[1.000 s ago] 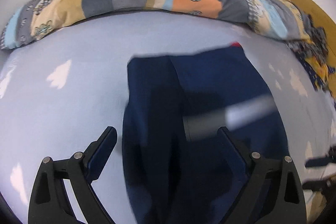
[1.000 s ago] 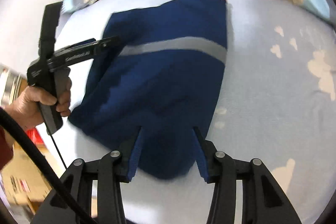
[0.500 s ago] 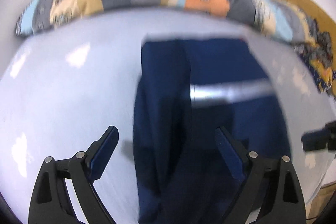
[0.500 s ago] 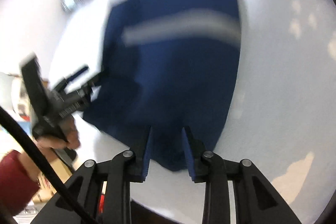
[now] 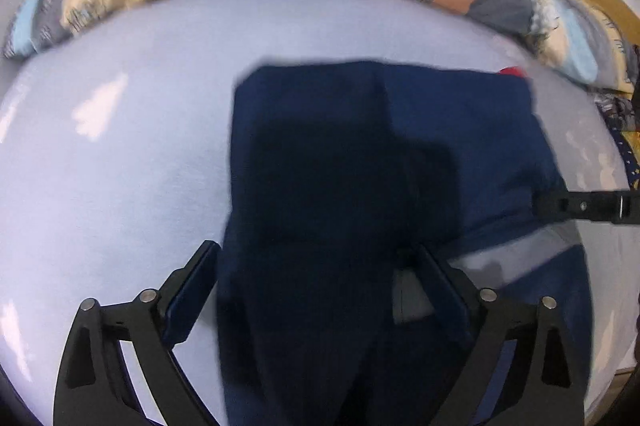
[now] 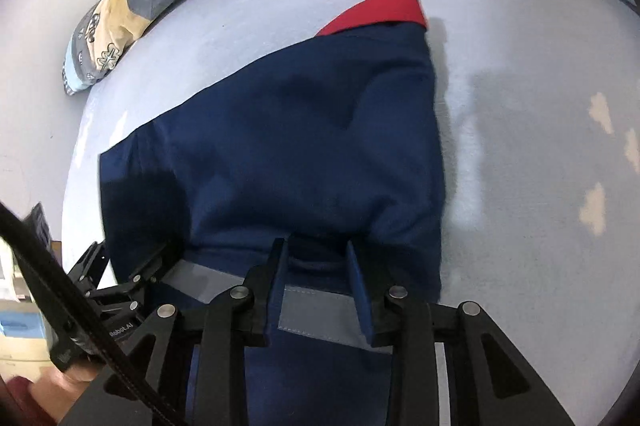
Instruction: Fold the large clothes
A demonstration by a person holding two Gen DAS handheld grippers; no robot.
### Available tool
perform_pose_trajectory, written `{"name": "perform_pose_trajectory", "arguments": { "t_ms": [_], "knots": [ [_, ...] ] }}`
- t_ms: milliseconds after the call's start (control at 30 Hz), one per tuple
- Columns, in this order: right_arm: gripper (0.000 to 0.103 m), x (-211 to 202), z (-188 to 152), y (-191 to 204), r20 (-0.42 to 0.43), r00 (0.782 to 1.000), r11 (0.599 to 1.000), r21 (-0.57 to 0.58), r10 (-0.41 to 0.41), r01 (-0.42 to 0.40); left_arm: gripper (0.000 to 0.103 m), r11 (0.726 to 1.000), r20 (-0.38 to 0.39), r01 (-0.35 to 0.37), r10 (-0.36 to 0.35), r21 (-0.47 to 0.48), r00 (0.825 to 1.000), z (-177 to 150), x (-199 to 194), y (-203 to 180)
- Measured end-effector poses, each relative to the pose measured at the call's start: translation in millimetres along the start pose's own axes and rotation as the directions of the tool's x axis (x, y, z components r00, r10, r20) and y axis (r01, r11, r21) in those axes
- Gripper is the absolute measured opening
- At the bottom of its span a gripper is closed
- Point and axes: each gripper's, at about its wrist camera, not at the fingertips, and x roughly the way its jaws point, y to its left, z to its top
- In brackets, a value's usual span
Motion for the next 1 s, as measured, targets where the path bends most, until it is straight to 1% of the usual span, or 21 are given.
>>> {"name": "perform_pose_trajectory", "arguments": {
  "t_ms": [33, 100, 133, 167, 200, 233, 267, 300, 333, 367, 433, 467, 500, 600, 667, 733, 800, 833, 900, 933, 1000],
  "knots": [
    [0.034, -11.5, -5.0, 4.1, 0.017, 1.000, 1.000, -0.010, 0.007, -0.007, 0.096, 1.000, 0.015, 0.007, -0.007, -0.001, 1.000, -5.8, -13.3, -1.4],
    [0.036, -35.3, -29.9, 13.2, 0.038, 0.999, 0.998, -0.049, 0.039, -0.037, 0.096, 1.000, 0.035, 0.008, -0.009, 0.005, 0.999, -25.5, -35.2, -0.1],
    [0.039, -44.2, -45.0, 20.7, 0.037, 0.999, 0.997, -0.079, 0.025, -0.022, 0.096, 1.000, 0.042, 0.012, -0.012, 0.005, 0.999, -36.4, -43.9, -0.7],
    [0.039, -48.9, -61.2, 25.4, 0.035, 0.999, 0.995, -0.097, 0.016, -0.013, 0.096, 1.000, 0.030, 0.007, -0.008, 0.005, 1.000, -46.4, -44.6, 0.1],
    [0.039, -48.5, -75.0, 28.8, 0.024, 1.000, 0.994, -0.108, 0.014, -0.012, 0.096, 1.000, 0.000, 0.001, -0.001, 0.005, 1.000, -58.0, -39.9, -0.1],
    [0.040, -44.2, -89.1, 30.3, 0.003, 1.000, 0.994, -0.105, 0.013, -0.013, 0.096, 1.000, -0.055, -0.009, 0.009, -0.002, 0.998, -73.2, -26.4, 1.0],
    [0.040, -36.1, -99.6, 30.3, -0.017, 1.000, 0.995, -0.103, -0.004, 0.002, 0.099, 0.999, -0.079, 0.015, -0.018, -0.042, 0.997, -86.9, -16.1, 5.8],
    [0.045, -22.9, -105.7, 29.1, -0.040, 0.999, 0.994, -0.105, -0.032, 0.028, 0.103, 0.994, -0.059, 0.030, -0.037, -0.105, 0.998, -94.1, -13.7, 11.4],
    [0.046, -10.1, -110.7, 26.1, -0.050, 0.998, 0.994, -0.102, -0.044, 0.038, 0.103, 0.990, -0.053, 0.044, -0.052, -0.134, 0.997, -96.2, -11.8, 15.3],
    [0.048, -1.8, -112.2, 23.9, -0.042, 0.998, 0.995, -0.095, -0.037, 0.033, 0.103, 0.990, -0.053, 0.044, -0.051, -0.136, 0.997, -95.6, -11.4, 16.0],
    [0.057, 3.8, -106.1, 27.1, -0.058, 0.998, 0.996, -0.091, -0.027, 0.021, 0.103, 0.994, -0.061, 0.017, -0.023, -0.105, 0.998, -91.2, -16.6, 11.7],
    [0.058, 2.7, -103.8, 30.7, -0.073, 0.997, 0.995, -0.100, -0.027, 0.019, 0.103, 0.996, -0.067, 0.014, -0.020, -0.091, 0.998, -89.9, -22.2, 10.9],
    [0.059, -2.1, -101.9, 35.5, -0.083, 0.996, 0.993, -0.118, -0.020, 0.010, 0.103, 0.996, -0.067, 0.026, -0.032, -0.089, 0.997, -90.4, -27.4, 11.1],
    [0.059, -28.7, -102.8, 32.7, -0.052, 0.996, 0.990, -0.118, 0.068, -0.073, 0.103, 0.984, -0.032, 0.123, -0.128, -0.130, 0.991, -89.4, -54.9, 25.4],
    [0.061, -48.9, -106.6, 21.5, -0.013, 0.995, 0.991, -0.092, 0.099, -0.100, 0.103, 0.966, -0.036, 0.191, -0.200, -0.177, 0.979, -86.6, -60.6, 45.7],
    [0.063, -62.0, -114.0, 0.1, 0.004, 0.992, 0.991, -0.046, 0.129, -0.129, 0.103, 0.932, -0.055, 0.271, -0.292, -0.240, 0.955, -83.4, -53.2, 68.4],
    [0.063, -68.1, -124.7, -28.1, 0.018, 0.990, 0.990, 0.002, 0.143, -0.143, 0.103, 0.905, -0.087, 0.315, -0.352, -0.286, 0.932, -73.3, -34.4, 84.7],
    [0.063, -67.5, -127.9, -35.6, 0.017, 0.988, 0.988, 0.018, 0.152, -0.152, 0.103, 0.874, -0.102, 0.366, -0.415, -0.319, 0.904, -74.2, -23.2, 93.2],
    [0.063, -66.8, -134.2, -47.9, 0.021, 0.986, 0.984, 0.054, 0.168, -0.169, 0.101, 0.821, -0.118, 0.433, -0.504, -0.371, 0.855, -74.1, 0.7, 99.0],
    [0.063, -65.3, -135.6, -53.7, 0.029, 0.979, 0.976, 0.073, 0.202, -0.203, 0.101, 0.803, -0.117, 0.463, -0.536, -0.375, 0.836, -69.5, 6.7, 97.2],
    [0.063, -67.3, -136.6, -68.2, 0.035, 0.967, 0.962, 0.099, 0.252, -0.255, 0.101, 0.759, -0.118, 0.540, -0.612, -0.364, 0.782, -61.9, 15.1, 87.8]
  ]
}}
